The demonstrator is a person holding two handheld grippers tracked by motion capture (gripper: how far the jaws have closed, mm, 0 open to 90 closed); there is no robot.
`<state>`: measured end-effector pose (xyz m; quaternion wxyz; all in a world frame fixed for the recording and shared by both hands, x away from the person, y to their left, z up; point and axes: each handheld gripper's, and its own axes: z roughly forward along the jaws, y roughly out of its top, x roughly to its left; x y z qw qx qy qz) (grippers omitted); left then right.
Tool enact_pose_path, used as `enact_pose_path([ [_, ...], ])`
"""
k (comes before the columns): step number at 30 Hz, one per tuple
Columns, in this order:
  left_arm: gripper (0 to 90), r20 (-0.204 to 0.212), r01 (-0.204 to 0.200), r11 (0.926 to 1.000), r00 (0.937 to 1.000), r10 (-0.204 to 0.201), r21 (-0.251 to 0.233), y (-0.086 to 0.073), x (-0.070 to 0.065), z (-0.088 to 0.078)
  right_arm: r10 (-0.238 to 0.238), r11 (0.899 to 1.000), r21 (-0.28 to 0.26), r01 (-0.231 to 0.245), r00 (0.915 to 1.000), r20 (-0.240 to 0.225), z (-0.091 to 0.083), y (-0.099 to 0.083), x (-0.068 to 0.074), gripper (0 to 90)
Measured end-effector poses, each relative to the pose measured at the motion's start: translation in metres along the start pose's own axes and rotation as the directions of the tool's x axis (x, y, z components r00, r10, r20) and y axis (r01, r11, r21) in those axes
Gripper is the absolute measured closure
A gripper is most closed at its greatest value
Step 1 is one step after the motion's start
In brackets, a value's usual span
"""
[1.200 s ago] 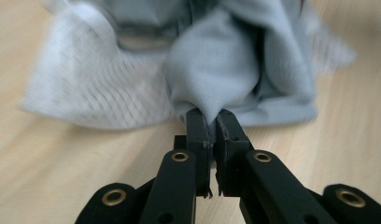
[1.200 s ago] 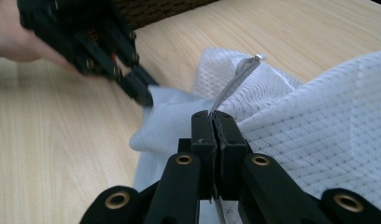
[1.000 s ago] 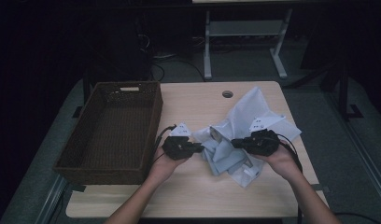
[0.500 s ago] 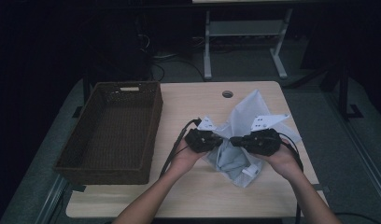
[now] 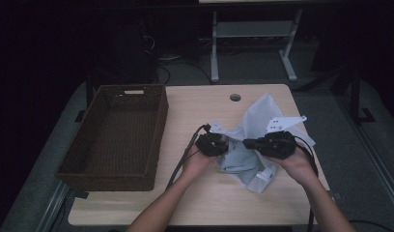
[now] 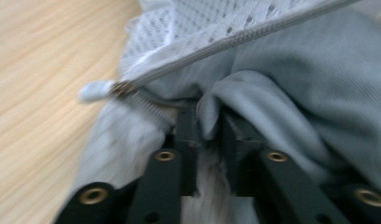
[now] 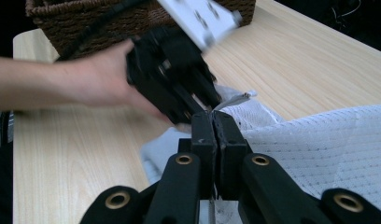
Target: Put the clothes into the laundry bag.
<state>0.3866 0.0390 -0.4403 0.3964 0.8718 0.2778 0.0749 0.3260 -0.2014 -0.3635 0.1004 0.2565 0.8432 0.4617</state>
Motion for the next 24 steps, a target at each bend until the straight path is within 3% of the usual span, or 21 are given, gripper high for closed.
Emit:
enact_pose_path([
  [5,55.4,0.033,-0.002,0.9998,0.9995,0.003,-0.020,-0.006,0.002,-0.039,0.005,1.000,0.004,-0.005,1.0000,0.004,0.001,-0.002,-0.002,87.2],
  [7,51.5,0.064,0.010,0.9995,0.9979,-0.008,-0.030,-0.008,0.001,-0.052,0.006,1.000,0.005,-0.006,1.0000,0.004,0.001,-0.002,-0.003,87.3],
  [11,43.8,0.138,-0.013,0.9992,0.9902,0.018,-0.037,-0.015,-0.009,-0.067,0.012,1.000,0.013,-0.012,0.9999,0.007,0.003,-0.003,-0.004,87.2],
  [14,39.6,0.204,-0.045,0.9984,0.9776,0.051,-0.034,-0.020,-0.019,-0.065,0.010,1.000,0.016,-0.010,0.9999,0.009,0.004,-0.004,-0.004,87.2],
  [18,37.4,0.245,-0.077,0.9971,0.9666,0.075,-0.002,-0.020,-0.029,-0.051,0.008,1.000,0.017,-0.008,0.9999,0.012,0.004,-0.005,-0.006,87.2],
  [24,38.9,0.249,-0.114,0.9927,0.9633,0.101,0.039,-0.024,-0.041,-0.026,0.019,1.000,0.012,-0.019,0.9997,0.014,0.004,-0.006,-0.007,87.2],
])
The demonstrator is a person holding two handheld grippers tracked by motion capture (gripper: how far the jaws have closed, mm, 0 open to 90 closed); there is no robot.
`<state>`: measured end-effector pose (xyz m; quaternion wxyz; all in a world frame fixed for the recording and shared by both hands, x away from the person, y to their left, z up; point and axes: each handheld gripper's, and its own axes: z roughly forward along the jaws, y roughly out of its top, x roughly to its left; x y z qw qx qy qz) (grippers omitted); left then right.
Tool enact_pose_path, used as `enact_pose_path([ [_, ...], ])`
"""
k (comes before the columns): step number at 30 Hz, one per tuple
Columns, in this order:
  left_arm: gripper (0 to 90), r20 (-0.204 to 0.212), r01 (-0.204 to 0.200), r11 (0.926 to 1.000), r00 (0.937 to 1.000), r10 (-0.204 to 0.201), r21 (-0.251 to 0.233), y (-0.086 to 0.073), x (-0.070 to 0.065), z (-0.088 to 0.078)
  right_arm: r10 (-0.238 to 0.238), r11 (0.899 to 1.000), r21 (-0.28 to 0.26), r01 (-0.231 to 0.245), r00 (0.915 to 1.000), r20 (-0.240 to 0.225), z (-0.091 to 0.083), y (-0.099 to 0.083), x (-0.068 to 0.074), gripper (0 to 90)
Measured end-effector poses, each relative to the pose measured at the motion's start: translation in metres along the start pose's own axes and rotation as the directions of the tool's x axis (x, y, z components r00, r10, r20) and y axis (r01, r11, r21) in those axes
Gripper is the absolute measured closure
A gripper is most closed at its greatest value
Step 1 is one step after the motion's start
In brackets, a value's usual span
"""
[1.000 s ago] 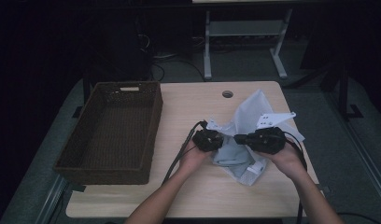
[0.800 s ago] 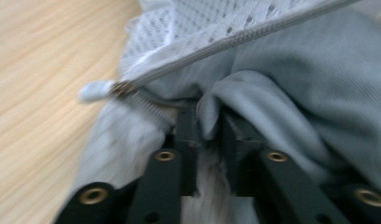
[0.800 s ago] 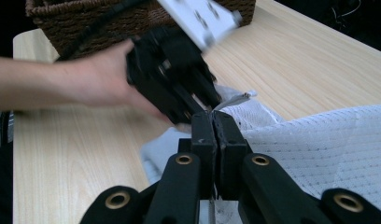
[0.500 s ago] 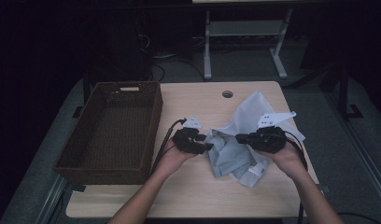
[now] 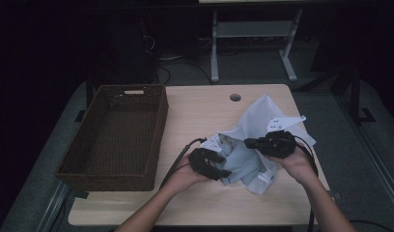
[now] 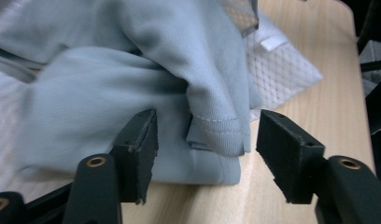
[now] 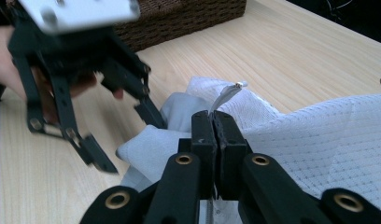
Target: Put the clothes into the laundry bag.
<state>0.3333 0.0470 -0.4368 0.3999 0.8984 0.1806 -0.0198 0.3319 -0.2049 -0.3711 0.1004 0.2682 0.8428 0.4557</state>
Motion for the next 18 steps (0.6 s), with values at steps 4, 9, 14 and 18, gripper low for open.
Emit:
enact_pose_path([
  [4,46.9,-0.017,-0.014,0.9999,0.9998,0.014,0.004,0.0000,-0.0010,0.0055,0.006,1.000,-0.001,-0.006,1.0000,-0.004,0.0012,-0.0006,-0.0011,87.2],
  [9,68.8,-0.043,-0.021,0.9998,0.9989,0.021,-0.003,0.0001,0.0004,0.0061,0.015,1.000,0.001,-0.015,0.9999,-0.007,0.0038,-0.0027,-0.0030,87.0],
  [14,82.5,-0.041,-0.026,0.9995,0.9988,0.026,-0.015,0.0000,0.0012,0.0046,0.014,1.000,0.000,-0.014,0.9999,-0.010,0.0034,-0.0028,-0.0038,87.1],
  [18,84.1,-0.031,-0.031,0.9994,0.9991,0.031,-0.017,0.0008,-0.0002,0.0027,0.012,1.000,0.002,-0.012,0.9999,-0.010,0.0033,-0.0026,-0.0032,87.1],
])
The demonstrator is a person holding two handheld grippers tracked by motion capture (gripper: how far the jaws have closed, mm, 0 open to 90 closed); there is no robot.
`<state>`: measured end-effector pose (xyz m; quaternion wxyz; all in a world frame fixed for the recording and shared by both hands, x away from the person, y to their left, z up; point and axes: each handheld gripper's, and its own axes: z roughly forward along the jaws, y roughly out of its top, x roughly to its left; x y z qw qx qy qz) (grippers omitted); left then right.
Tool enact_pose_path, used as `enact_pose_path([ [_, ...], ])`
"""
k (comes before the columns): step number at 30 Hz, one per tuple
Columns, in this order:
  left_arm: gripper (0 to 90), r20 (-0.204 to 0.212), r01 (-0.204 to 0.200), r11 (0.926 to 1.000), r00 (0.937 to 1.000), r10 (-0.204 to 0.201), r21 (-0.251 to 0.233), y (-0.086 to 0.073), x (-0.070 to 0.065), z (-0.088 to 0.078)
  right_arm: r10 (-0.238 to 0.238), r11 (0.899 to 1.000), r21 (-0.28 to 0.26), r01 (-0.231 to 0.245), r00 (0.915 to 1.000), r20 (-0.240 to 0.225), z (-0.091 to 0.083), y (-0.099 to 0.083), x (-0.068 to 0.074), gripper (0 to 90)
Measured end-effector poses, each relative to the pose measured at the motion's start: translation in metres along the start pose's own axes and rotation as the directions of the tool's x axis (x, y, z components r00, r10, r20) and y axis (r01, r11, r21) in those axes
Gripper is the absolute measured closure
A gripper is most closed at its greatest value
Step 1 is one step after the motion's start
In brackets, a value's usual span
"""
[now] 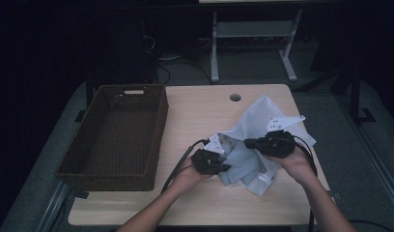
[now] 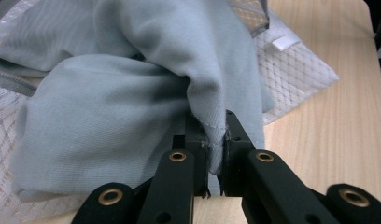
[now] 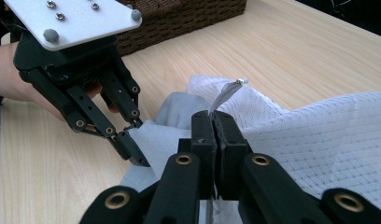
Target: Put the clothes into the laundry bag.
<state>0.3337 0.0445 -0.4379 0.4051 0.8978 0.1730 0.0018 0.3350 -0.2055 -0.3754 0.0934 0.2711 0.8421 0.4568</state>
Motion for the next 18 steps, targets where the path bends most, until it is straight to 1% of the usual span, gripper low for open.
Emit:
enact_pose_path([
  [2,84.3,0.004,-0.002,0.9998,1.0000,0.003,-0.020,0.001,-0.001,-0.003,-0.005,1.000,0.001,0.005,1.0000,-0.001,0.000,0.000,0.000,87.1],
  [4,84.4,0.008,-0.003,0.9985,1.0000,0.004,-0.055,0.003,-0.002,-0.009,-0.003,1.000,0.002,0.003,1.0000,-0.001,0.000,0.000,0.000,87.1],
  [6,84.5,0.015,0.004,0.9954,0.9999,-0.002,-0.095,0.006,-0.003,-0.014,-0.002,1.000,-0.001,0.002,1.0000,0.000,-0.001,0.000,0.000,87.1],
  [8,84.6,0.014,0.000,0.9922,0.9999,0.001,-0.125,0.009,-0.004,-0.020,-0.002,1.000,-0.001,0.002,1.0000,0.000,-0.001,0.000,0.000,87.1],
  [11,84.7,0.011,-0.002,0.9887,0.9999,0.003,-0.150,0.013,-0.005,-0.026,0.000,1.000,-0.004,0.000,1.0000,0.001,-0.003,0.000,0.001,87.1],
  [14,84.7,-0.018,-0.007,0.9840,0.9998,0.004,-0.178,0.019,-0.006,-0.031,-0.001,1.000,-0.007,0.001,1.0000,0.004,-0.003,0.001,0.001,87.1],
  [15,84.7,-0.032,-0.002,0.9813,0.9995,-0.004,-0.192,0.022,-0.005,-0.033,-0.001,1.000,-0.007,0.001,1.0000,0.003,-0.004,0.001,0.002,87.1],
  [17,84.7,-0.046,0.011,0.9788,0.9987,-0.021,-0.205,0.027,-0.002,-0.034,-0.007,1.000,-0.012,0.007,1.0000,0.002,-0.005,0.003,0.002,87.1],
  [18,84.7,-0.060,0.015,0.9775,0.9978,-0.028,-0.210,0.031,-0.001,-0.033,-0.008,1.000,-0.018,0.008,1.0000,0.002,-0.006,0.004,0.003,87.1],
])
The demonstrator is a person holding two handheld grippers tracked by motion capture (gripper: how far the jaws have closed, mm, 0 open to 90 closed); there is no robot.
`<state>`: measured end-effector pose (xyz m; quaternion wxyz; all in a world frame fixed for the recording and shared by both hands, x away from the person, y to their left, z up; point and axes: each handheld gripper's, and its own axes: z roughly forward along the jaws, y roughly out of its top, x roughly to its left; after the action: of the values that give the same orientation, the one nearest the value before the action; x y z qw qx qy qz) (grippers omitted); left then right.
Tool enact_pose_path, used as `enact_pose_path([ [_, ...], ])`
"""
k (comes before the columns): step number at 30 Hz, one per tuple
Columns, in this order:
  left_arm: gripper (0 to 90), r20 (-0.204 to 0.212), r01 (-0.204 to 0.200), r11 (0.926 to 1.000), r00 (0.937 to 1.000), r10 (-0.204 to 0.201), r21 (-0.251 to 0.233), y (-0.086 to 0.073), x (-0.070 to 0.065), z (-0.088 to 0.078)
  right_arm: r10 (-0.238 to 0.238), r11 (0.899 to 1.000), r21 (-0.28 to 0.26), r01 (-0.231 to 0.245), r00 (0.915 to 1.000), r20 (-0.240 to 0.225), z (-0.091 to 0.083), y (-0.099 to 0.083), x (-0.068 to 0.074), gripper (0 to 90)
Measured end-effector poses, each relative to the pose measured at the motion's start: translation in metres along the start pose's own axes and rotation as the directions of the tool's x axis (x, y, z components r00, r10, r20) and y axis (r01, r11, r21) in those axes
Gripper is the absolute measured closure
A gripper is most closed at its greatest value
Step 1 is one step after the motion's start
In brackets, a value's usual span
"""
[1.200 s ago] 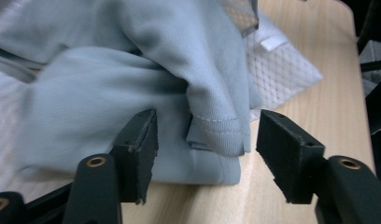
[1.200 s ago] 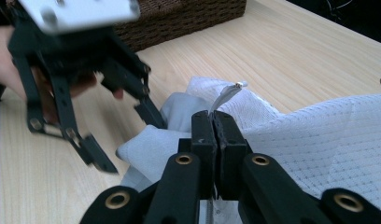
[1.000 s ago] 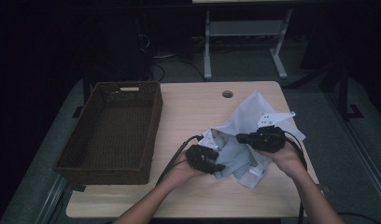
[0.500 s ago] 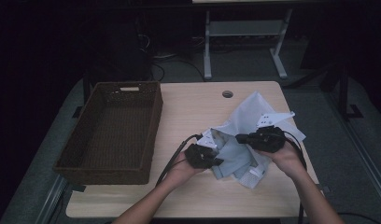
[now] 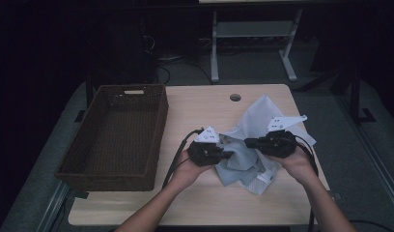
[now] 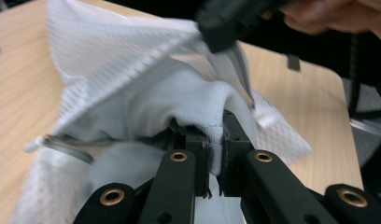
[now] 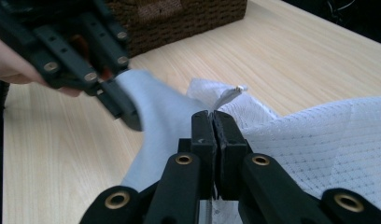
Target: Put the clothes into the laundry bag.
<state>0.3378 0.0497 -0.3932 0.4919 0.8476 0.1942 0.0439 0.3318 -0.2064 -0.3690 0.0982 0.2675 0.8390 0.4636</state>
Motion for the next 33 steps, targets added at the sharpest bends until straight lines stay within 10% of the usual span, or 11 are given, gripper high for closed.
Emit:
enact_pose_path([
  [12,84.6,-0.123,0.050,0.9980,0.9913,-0.045,0.040,0.014,0.015,0.054,0.010,0.999,-0.038,-0.009,0.9997,0.020,-0.011,0.004,-0.002,87.4],
  [33,84.6,-0.223,0.111,0.9926,0.9700,-0.098,0.049,0.007,0.038,0.093,0.001,0.999,-0.042,0.000,1.0000,0.004,-0.012,0.006,0.000,87.5],
])
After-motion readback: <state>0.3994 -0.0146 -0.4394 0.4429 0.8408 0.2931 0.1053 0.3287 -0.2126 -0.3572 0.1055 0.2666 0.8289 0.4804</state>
